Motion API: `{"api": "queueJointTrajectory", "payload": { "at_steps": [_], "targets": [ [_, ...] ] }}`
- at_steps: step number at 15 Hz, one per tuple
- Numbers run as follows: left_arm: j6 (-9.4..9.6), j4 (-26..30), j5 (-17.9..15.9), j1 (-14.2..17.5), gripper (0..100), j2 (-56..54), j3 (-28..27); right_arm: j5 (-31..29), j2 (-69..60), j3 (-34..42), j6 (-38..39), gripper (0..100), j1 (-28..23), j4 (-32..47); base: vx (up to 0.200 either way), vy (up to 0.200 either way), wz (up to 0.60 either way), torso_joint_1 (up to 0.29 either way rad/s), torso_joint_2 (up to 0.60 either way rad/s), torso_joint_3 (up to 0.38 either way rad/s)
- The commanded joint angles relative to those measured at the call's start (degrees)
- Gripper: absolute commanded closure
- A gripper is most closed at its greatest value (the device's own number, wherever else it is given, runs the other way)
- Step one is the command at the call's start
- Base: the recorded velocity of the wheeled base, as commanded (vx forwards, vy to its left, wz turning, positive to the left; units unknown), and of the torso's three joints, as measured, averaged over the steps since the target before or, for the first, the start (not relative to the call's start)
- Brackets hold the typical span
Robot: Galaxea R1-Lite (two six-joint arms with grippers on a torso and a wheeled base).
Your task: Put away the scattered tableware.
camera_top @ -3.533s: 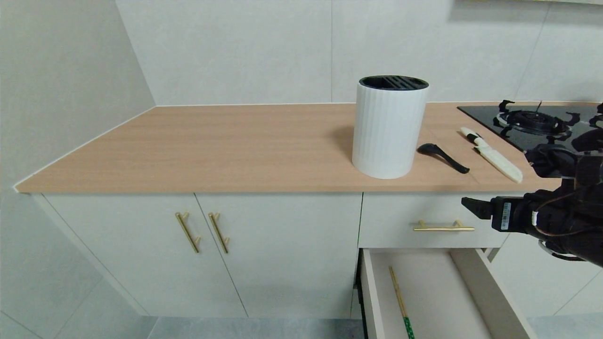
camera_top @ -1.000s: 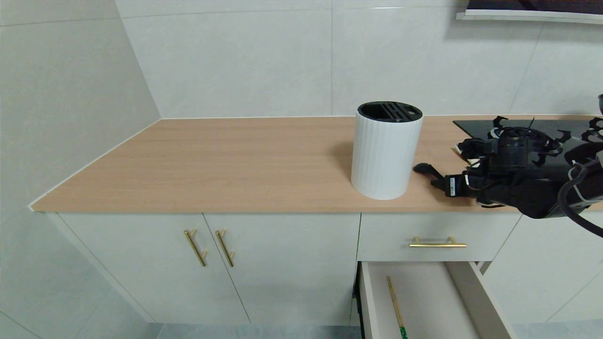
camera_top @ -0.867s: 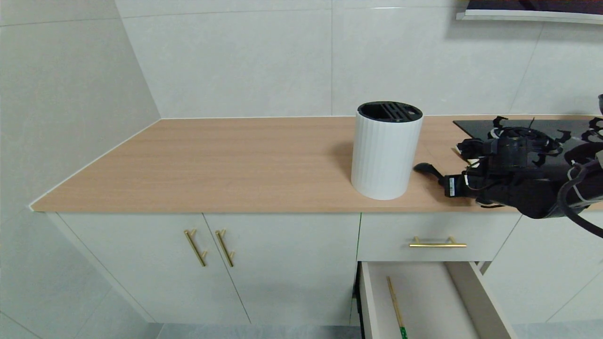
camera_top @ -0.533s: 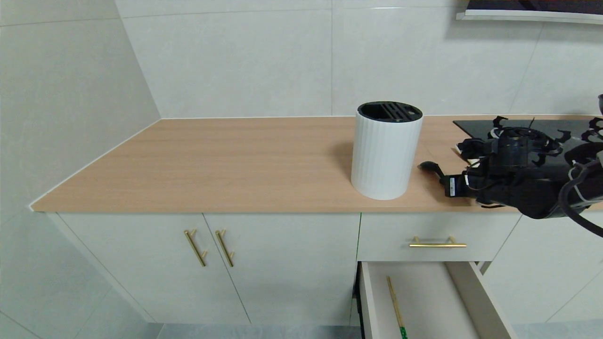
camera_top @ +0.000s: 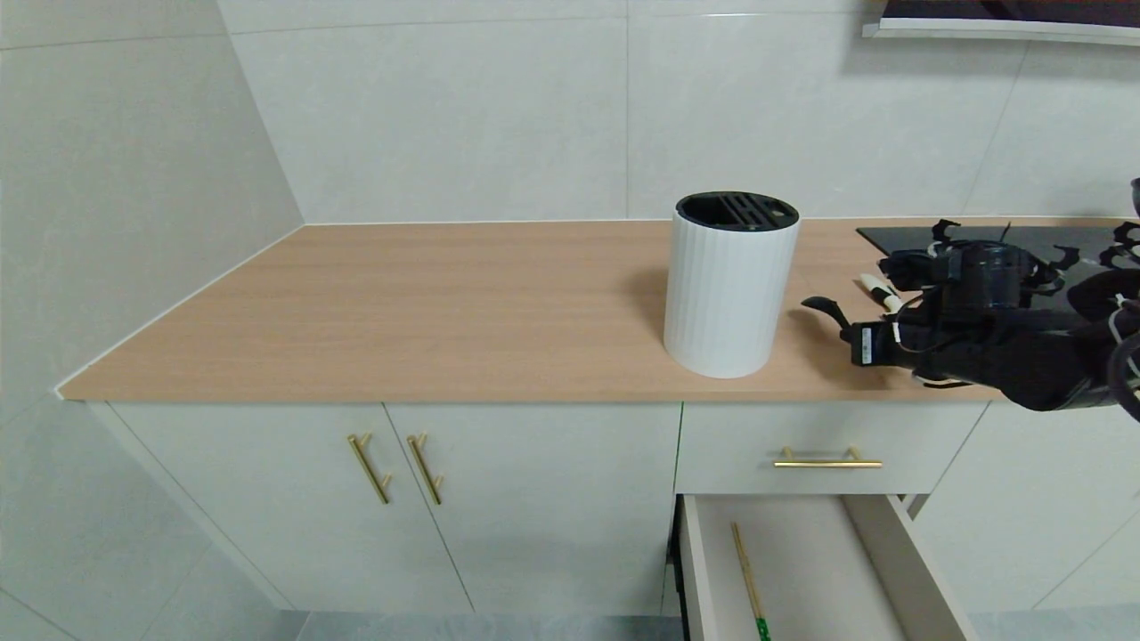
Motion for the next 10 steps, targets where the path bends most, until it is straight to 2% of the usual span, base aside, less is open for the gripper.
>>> {"api": "queueJointTrajectory", "payload": {
  "at_steps": [1,4,10],
  "targets": [
    [-0.01,-0.02,0.08,0.01,0,0.0,0.0,-0.07,-6.2,3.78,0.55,100,1.05,0.7,0.0,0.0,0.0,0.0,0.0,0.0],
    [-0.01,-0.02,0.08,0.01,0,0.09,0.0,-0.78,-14.2,9.67,4.94,100,3.33,4.3,0.0,0.0,0.0,0.0,0.0,0.0],
    [-0.01,-0.02,0.0,0.01,0,0.0,0.0,0.81,-28.53,27.25,4.59,100,3.51,3.42,0.0,0.0,0.0,0.0,0.0,0.0]
  ]
}}
